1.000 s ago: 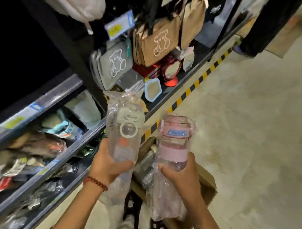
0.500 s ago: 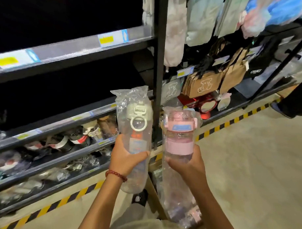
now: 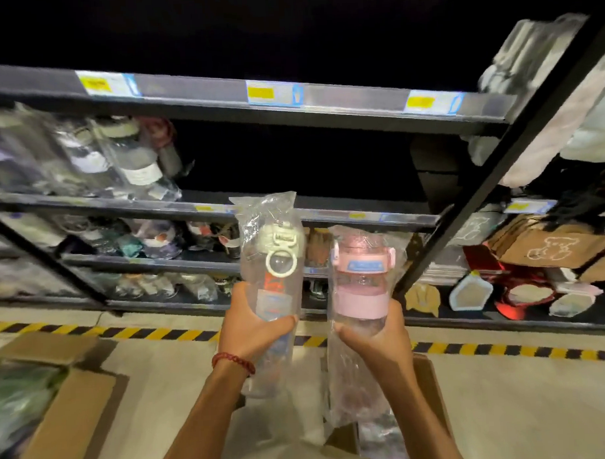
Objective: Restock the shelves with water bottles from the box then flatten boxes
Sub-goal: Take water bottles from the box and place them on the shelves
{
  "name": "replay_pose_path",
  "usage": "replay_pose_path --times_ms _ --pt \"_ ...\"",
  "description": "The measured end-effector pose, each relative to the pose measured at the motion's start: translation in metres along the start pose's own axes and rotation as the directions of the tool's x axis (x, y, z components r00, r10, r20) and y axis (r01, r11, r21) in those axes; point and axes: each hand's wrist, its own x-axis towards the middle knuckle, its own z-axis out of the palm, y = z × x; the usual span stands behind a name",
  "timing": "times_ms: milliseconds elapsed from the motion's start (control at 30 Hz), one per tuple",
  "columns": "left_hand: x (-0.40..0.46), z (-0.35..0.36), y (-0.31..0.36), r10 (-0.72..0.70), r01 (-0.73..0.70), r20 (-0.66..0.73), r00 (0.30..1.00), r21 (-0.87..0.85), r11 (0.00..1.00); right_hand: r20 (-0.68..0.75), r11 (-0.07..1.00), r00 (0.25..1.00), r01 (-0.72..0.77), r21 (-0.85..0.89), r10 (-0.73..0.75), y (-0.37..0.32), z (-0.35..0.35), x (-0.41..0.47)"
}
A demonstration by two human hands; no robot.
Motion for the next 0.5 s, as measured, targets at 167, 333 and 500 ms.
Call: replay_pose_path --times_ms 167,333,500 --pt "0.038 -0.052 -0.010 -0.015 0.013 -0.049 0.999 -0.035 0.999 0.021 0.998 1.000 0.006 -0.059 -0.005 -0.023 0.066 0.027" --pt "0.092 -0.106 -0.016 -0.038 0.040 -0.087 0.995 0.018 0.999 0.047 0.997 0.999 0.010 -0.071 -0.006 -0.046 0.137 0.053" --pt "0.150 -0.144 -0.024 0.011 -0.003 -0.063 0.998 0.121 0.993 0.010 1.000 1.000 0.005 -0.028 -0.005 -0.062 0.187 0.068"
